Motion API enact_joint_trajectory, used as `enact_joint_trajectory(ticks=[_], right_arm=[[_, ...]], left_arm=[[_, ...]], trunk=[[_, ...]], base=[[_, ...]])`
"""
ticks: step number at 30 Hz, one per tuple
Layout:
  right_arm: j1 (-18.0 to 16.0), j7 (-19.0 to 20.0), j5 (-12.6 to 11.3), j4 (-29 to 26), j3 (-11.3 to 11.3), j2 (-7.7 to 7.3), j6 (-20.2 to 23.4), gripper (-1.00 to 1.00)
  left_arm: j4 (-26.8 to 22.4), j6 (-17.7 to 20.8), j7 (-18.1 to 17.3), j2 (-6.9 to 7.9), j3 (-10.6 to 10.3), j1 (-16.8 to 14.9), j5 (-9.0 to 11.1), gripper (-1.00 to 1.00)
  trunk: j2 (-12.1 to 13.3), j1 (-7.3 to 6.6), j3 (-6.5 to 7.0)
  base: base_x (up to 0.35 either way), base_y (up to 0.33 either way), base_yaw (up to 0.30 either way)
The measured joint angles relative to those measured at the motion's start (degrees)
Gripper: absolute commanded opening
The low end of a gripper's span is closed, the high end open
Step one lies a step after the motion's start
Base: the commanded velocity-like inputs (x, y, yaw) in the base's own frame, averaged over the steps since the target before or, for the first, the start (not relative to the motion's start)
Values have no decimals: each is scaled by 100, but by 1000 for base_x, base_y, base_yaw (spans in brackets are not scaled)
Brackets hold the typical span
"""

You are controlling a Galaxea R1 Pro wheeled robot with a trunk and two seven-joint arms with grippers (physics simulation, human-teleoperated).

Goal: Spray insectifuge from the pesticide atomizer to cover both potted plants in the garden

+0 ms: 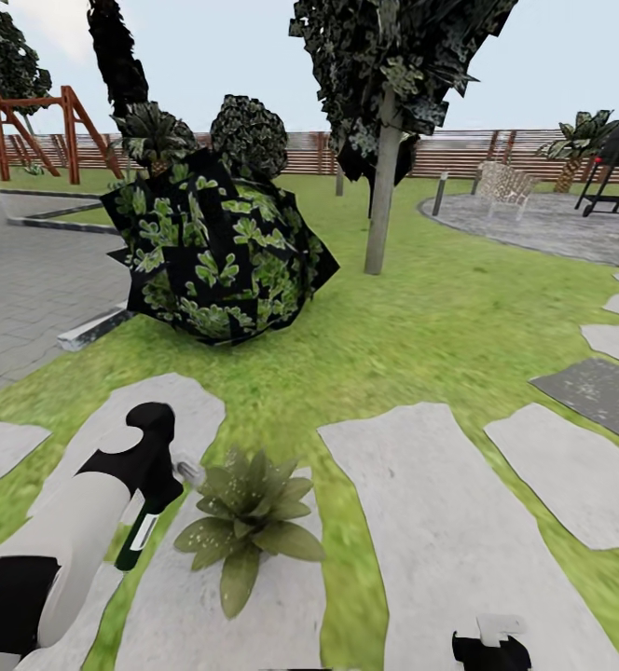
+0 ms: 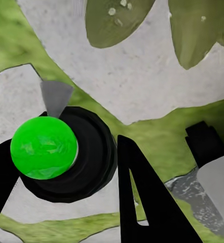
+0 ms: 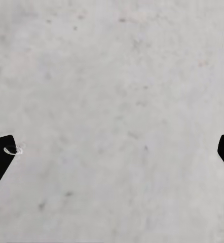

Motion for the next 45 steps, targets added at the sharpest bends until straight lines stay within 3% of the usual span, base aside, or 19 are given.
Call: enact_joint_trajectory(ticks=[15, 32, 45], right_arm=[[0, 2, 0, 1, 4, 9, 0, 100], [0, 2, 8, 1, 9, 9, 0, 100], [0, 12, 18, 9, 10, -33, -8, 100]], left_arm=[[-2, -1, 0, -6, 1, 8, -51, -100], [-7, 8, 1, 0, -27, 10, -66, -100], [-8, 8, -1, -6, -36, 50, -75, -100]], trunk=[[0, 3, 0], [0, 3, 0], [0, 3, 0]], base=[[87, -60, 229], [66, -174, 224], [131, -1, 20]])
